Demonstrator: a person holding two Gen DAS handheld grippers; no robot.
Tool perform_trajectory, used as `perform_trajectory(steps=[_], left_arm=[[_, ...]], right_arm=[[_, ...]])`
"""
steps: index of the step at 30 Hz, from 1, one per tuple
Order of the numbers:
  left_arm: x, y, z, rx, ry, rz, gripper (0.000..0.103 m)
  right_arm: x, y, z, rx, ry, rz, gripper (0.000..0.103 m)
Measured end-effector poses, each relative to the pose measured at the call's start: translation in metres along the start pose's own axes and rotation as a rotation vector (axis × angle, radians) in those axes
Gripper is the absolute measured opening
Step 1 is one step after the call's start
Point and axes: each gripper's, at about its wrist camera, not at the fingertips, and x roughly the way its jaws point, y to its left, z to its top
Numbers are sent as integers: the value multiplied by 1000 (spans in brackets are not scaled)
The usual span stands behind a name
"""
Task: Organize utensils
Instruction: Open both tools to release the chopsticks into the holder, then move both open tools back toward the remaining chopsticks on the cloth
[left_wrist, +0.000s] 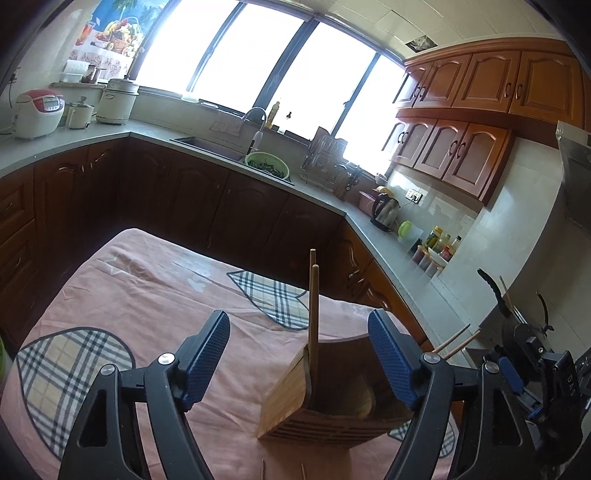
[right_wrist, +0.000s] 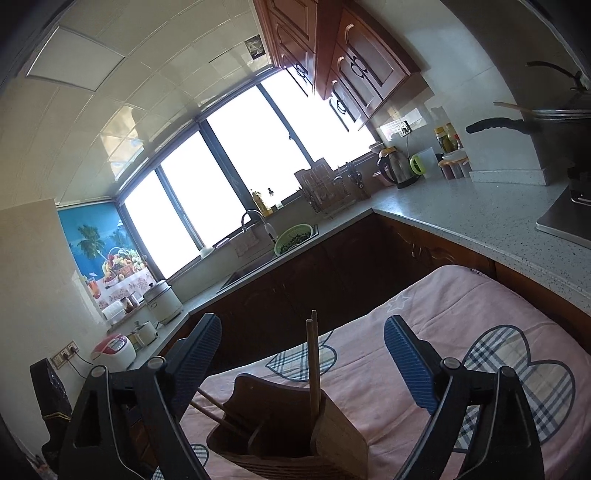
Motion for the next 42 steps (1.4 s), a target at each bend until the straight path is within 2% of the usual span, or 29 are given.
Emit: perform_trajectory(steps=[11,25,36,42], left_arm=[[-84,23,-41,-42,43,36,79],[-167,33,-67,-77,98,106,79],[-195,26,-77,-51,161,152,79],[-198,19,-70,-41,179,160,79]], right_arm=[[-53,3,-25,-13,51,13,94],[-104,9,-60,-74,149,-10,94],[-121,18,-79,-97,200,-7,94],[-120,23,-86,-109,224,5,94]])
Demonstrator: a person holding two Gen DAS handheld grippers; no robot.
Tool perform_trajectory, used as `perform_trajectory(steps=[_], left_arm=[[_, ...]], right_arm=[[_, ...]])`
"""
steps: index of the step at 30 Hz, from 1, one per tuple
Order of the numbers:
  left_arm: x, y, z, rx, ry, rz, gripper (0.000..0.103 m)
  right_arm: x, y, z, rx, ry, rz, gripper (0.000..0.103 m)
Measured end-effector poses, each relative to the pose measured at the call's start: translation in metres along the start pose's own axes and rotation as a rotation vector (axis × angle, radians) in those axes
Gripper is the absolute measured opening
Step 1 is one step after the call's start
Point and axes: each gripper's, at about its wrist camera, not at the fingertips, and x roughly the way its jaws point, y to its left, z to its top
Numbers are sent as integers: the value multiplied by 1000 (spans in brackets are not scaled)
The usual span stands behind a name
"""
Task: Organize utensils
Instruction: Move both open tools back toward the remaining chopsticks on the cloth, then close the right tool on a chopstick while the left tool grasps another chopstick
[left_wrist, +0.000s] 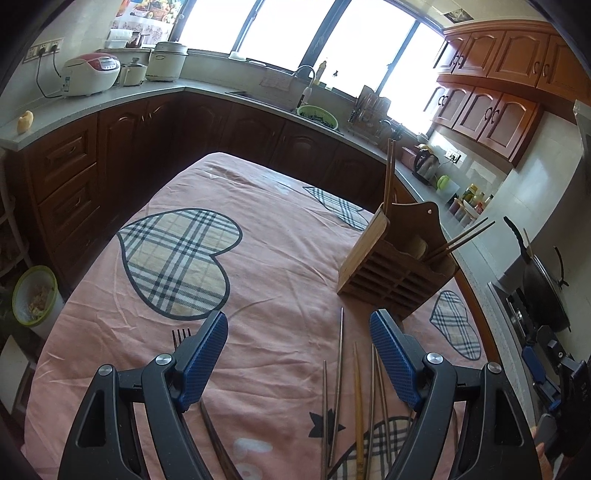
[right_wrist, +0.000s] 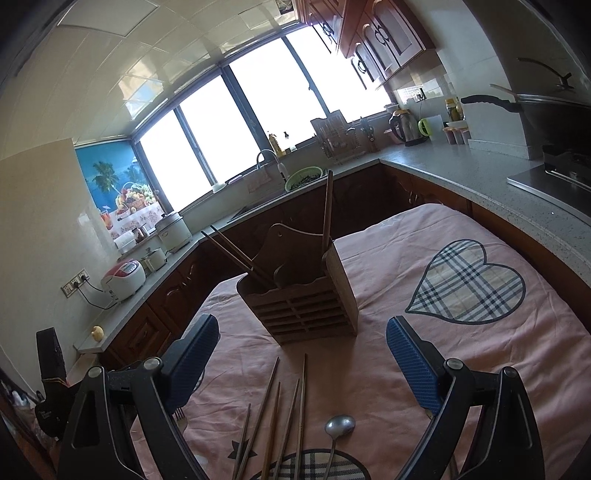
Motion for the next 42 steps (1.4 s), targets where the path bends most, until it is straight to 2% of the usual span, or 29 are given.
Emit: perform_trajectory(steps=[14,17,22,25,33,39,40,42], left_arm=[[29,-11,3,47,86,30,78],[39,-13,-2,66,116,35,78],[61,-21,-13,107,180,42,77],[77,-23,-19,131,218,51,74],[117,-33,-27,192,302,54,66],[149,-40,-35,234,359,49,55],[154,-42,-36,245,368,52,49],[159,-46,-39,294,359,76,46]], right_arm=[[20,5,-7,-11,68,6,92],[28,4,-11,-11,96,9,83],[47,7,-24,-12,182,26,48],[64,10,-35,-15,253,49,38],[114,14,-67,-10,433,87,22],[132,12,-75,-9,478,79,18],[133,12,-76,-11,482,79,18],[138,12,-76,-17,491,77,18]])
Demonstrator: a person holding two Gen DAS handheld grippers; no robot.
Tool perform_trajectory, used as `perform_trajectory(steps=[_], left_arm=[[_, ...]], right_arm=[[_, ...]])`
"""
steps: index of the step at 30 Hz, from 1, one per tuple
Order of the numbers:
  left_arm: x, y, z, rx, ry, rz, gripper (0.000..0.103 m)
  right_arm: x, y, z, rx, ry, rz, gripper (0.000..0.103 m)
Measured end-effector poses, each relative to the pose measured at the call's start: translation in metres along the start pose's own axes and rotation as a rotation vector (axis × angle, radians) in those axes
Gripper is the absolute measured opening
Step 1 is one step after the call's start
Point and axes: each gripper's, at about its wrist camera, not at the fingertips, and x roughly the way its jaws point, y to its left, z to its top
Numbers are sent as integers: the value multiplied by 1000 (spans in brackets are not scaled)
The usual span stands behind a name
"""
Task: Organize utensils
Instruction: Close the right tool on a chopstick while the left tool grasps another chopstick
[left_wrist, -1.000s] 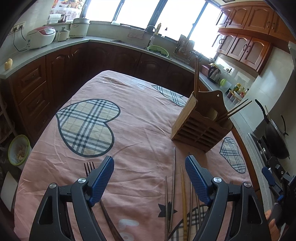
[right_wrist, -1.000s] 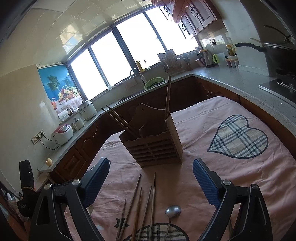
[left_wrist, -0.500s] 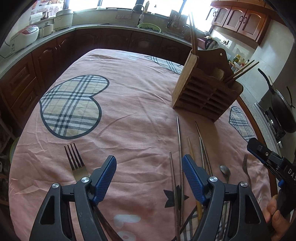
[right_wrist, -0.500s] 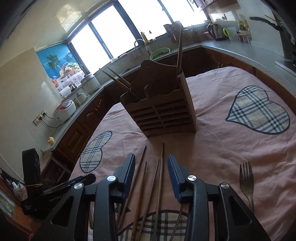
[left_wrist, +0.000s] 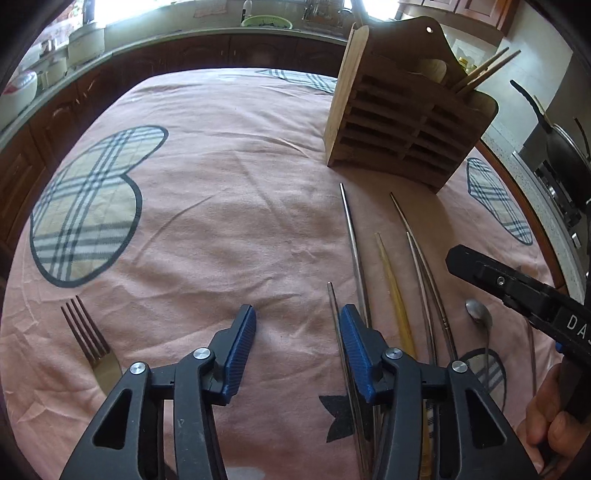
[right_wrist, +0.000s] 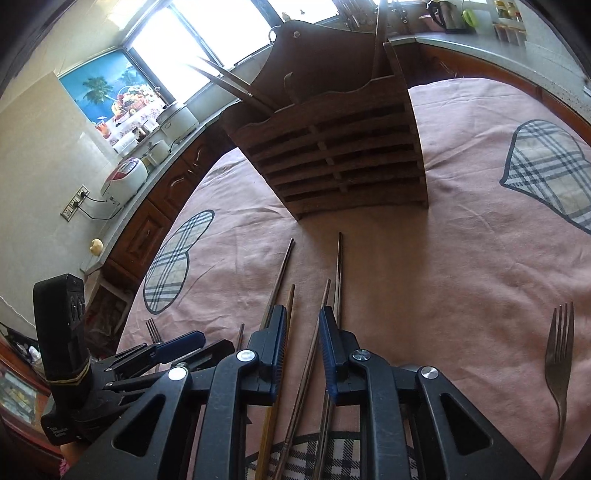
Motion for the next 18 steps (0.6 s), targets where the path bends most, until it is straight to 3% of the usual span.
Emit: perform_trajectory(steps=[6,9,15,18], left_arm=[[3,2,-1,43,9,-7,35],[1,10,1,12,23,-50,35],[6,9,9,9,43,-57,35],[7,5,12,16,53,-60,39]], right_arm=[[19,1,0,-20,43,-22,18],[30,0,0,-30,64,-44,13],[41,1,7,-57,86,-70,14],[48,1,13,-76,89,-79,8]])
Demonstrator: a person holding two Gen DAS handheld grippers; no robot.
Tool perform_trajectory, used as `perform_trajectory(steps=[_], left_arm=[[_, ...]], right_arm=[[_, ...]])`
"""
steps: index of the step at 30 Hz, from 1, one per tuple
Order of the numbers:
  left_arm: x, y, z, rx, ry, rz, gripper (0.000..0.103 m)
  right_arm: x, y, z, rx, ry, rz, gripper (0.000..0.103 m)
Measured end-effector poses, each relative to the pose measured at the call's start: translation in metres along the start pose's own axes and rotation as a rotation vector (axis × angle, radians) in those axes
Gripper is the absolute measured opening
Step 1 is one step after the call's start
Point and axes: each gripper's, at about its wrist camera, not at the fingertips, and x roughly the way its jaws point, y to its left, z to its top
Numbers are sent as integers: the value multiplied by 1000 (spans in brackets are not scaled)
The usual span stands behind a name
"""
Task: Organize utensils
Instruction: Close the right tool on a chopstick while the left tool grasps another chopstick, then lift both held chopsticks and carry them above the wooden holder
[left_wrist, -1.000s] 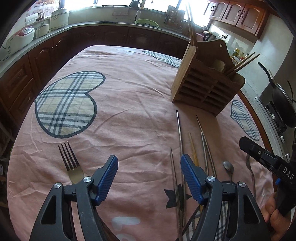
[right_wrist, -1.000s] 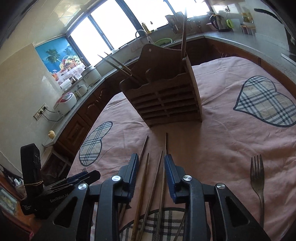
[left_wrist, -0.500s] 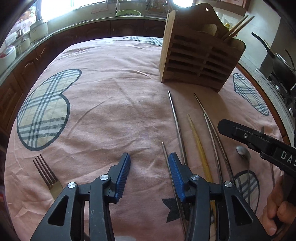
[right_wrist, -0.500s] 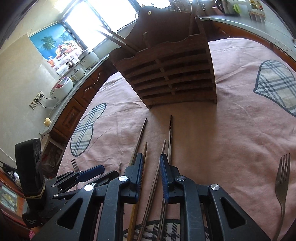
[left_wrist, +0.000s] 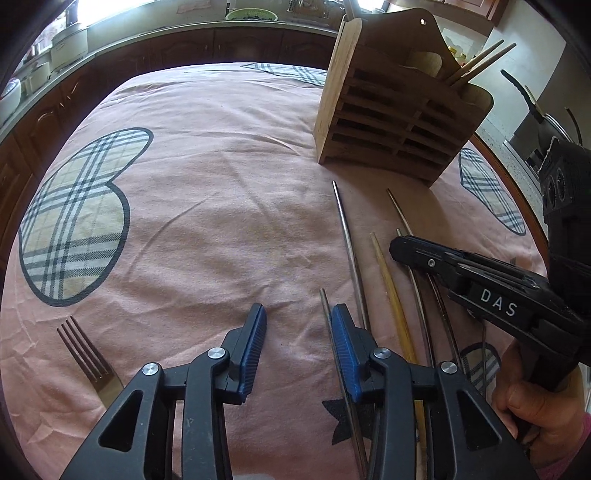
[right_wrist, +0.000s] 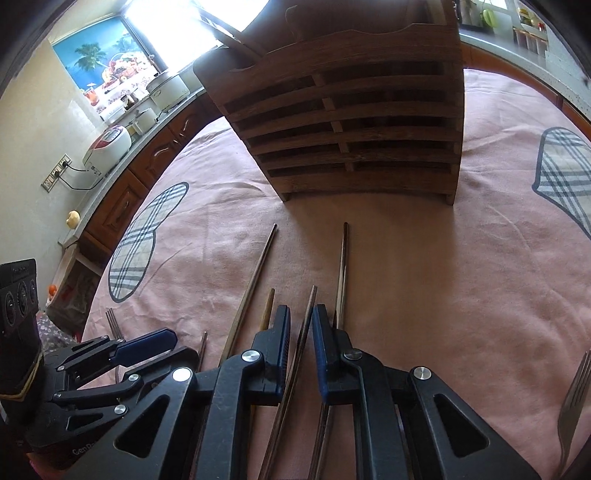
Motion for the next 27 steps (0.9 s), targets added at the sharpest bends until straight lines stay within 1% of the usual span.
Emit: perform_trajectory(steps=[1,3,6,7,9,10,12,13,16,18,22,27], left_arm=[[1,-1,0,6,4,0,42],[4,-7,2,32,8,20,45],[10,-21,2,97,1,96,45],[12,-25,2,117,0,121,44],[15,-33,1,149,-10,159,40],[16,-34,0,157,-15,158,35],[17,-36,0,165,-19,159,21],[17,-36,1,166,-15,156,8],[15,-32,2,136,-8,140,6],[5,-28,2,100,-20,118,5],[-25,-19,-2,45,-74,55,3],[-77,-12,-12,16,-172,-26,2]], right_arm=[[1,-1,2,-5,3,-7,6],[1,-3,3,-5,7,8,7],[-3,-11,3,51,-8,66,6],[-7,-14,2,67,-19,72,6],[-18,-17,1,85,-47,85,5],[-24,-18,0,92,-60,91,5],[-37,-20,-1,97,-84,98,5],[-43,-21,-2,99,-98,101,5],[-61,-25,-3,112,-134,107,5],[-71,-24,-3,111,-156,110,4],[-92,-18,-4,97,-193,123,4],[-114,-8,-7,84,-239,137,4]])
